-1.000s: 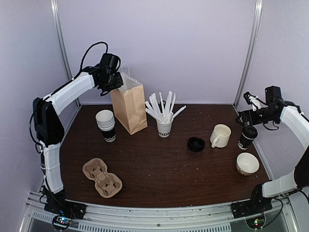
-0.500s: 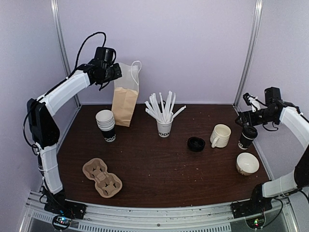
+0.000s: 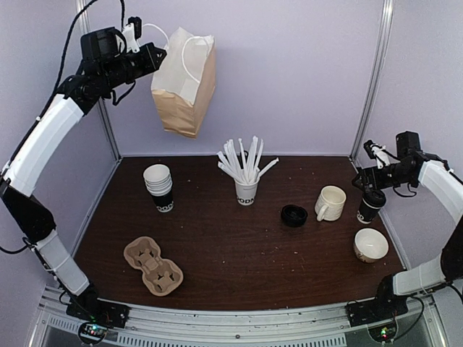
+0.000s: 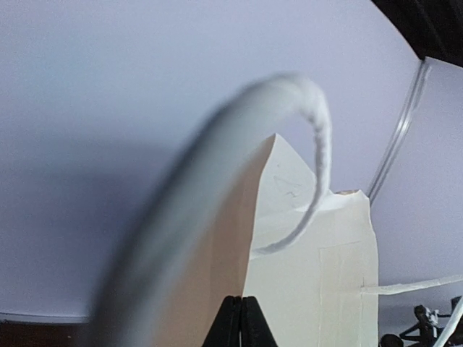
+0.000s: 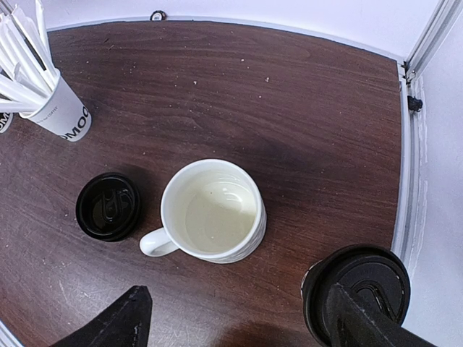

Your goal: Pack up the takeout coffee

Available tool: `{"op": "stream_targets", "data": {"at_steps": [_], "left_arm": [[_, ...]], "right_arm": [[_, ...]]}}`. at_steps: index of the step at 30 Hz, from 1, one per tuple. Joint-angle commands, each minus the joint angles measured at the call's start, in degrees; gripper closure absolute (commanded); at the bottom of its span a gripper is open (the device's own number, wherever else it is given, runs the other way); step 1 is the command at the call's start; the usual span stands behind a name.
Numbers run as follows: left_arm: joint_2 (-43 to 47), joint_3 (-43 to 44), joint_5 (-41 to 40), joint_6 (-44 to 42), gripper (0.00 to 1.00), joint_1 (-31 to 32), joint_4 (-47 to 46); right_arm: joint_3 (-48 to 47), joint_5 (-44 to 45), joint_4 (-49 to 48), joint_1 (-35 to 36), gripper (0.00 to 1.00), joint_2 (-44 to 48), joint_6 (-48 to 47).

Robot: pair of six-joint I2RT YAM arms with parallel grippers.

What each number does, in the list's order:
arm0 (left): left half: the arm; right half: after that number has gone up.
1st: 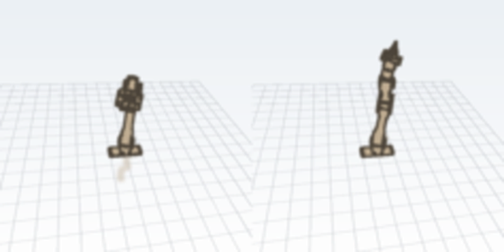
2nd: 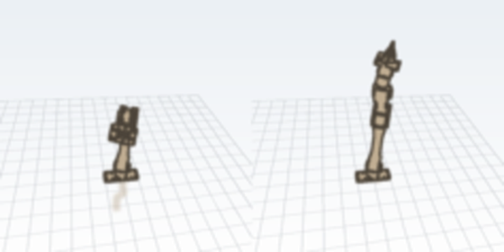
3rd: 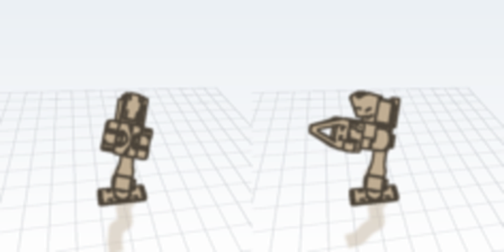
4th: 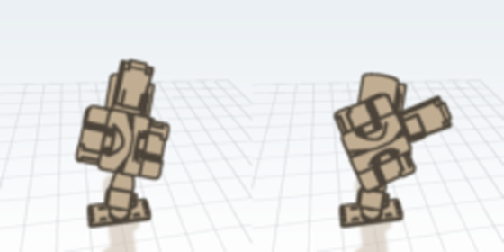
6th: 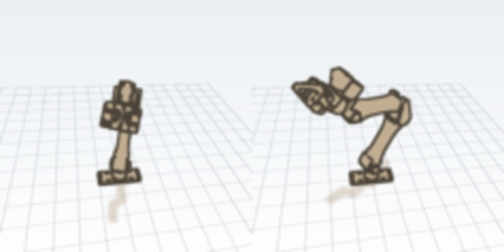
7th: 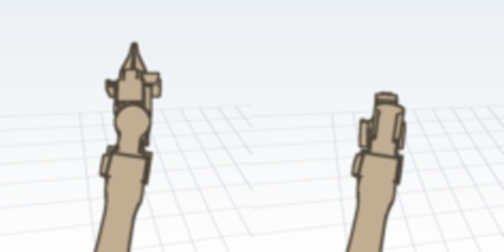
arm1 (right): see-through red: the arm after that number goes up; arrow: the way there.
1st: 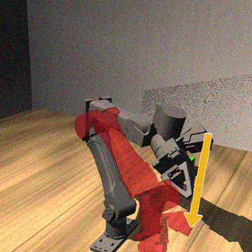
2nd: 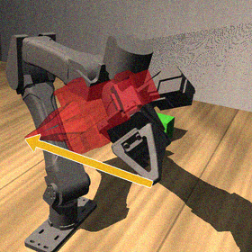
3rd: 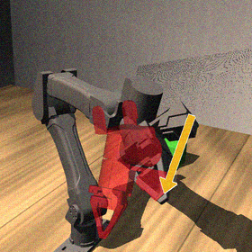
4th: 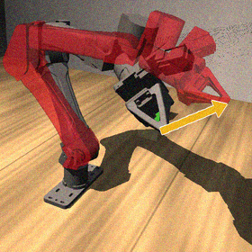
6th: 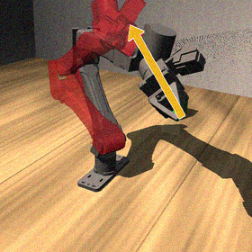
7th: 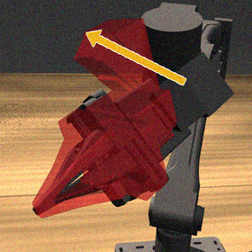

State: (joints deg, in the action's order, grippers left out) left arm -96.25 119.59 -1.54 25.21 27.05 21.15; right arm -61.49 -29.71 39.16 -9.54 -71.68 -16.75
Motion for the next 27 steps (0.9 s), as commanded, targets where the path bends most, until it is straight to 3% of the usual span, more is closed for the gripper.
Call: {"op": "stream_targets", "data": {"at_steps": [1,15,23,27], "left_arm": [[4.15,1.44,15.47,-3.57,1.00,3.88,2.83],[6.67,-0.93,39.22,-3.16,1.00,20.22,20.11],[4.30,-7.09,40.60,-6.32,1.00,26.27,23.66],[-0.41,-5.95,40.22,-10.97,1.00,28.49,28.52]], "right_arm": [[0.15,-0.02,-0.90,0.14,0.13,-0.60,-0.81],[0.19,1.06,-1.00,0.11,0.13,-0.64,-0.77],[0.15,1.23,-0.96,-0.02,0.13,-0.74,-0.74],[0.29,0.78,-0.97,0.03,0.13,-0.82,-0.78]]}}
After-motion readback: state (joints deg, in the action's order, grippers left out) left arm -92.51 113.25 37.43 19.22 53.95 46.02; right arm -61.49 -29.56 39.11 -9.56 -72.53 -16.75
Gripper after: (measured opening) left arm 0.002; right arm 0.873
